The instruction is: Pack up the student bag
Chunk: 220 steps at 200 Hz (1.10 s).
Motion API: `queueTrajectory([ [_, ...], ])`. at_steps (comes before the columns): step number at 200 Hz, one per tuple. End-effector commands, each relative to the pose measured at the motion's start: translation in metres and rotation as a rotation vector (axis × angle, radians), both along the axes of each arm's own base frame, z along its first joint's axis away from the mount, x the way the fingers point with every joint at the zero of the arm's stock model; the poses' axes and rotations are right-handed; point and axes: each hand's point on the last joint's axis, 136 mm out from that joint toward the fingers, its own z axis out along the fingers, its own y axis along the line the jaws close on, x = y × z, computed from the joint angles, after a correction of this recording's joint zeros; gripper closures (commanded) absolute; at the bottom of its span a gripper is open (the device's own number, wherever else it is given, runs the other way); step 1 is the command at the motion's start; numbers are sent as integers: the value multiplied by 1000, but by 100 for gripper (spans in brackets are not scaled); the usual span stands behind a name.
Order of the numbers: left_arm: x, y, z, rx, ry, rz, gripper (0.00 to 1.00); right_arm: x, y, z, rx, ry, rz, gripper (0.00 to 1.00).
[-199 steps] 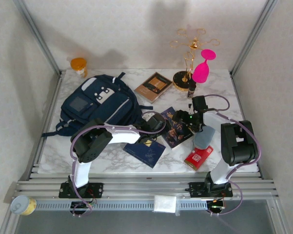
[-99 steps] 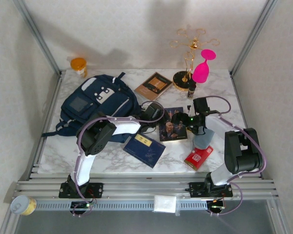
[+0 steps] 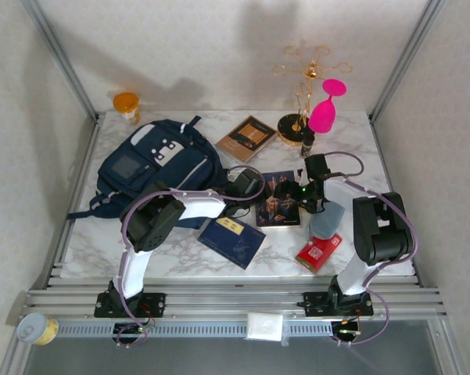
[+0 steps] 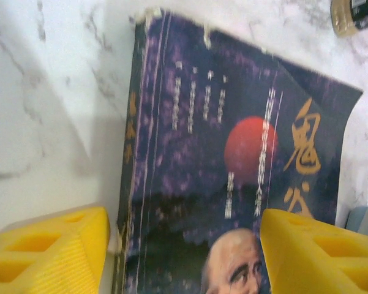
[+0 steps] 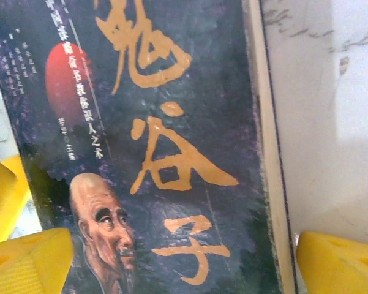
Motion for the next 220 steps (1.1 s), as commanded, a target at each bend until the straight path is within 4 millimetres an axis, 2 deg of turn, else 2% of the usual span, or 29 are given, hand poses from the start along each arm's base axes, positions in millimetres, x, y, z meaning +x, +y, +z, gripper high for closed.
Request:
queueTrajectory([
  [1,-14,-5,8,-14,12,-24,35,0,18,7,25,-13,66,7],
  [66,-12,-1,0,25,17,-18,39,-8,19,40,46,-87,82,11],
  [102,-11,1,0,37,12,-15,39,-11,18,45,49,-97,94,17],
  [148,-12,-1,-1,28,18,-20,39,-8,16,52,53,-114,88,35],
  [220,-12,-2,2,14,17,-19,39,-3,12,59,95,-133,62,71],
])
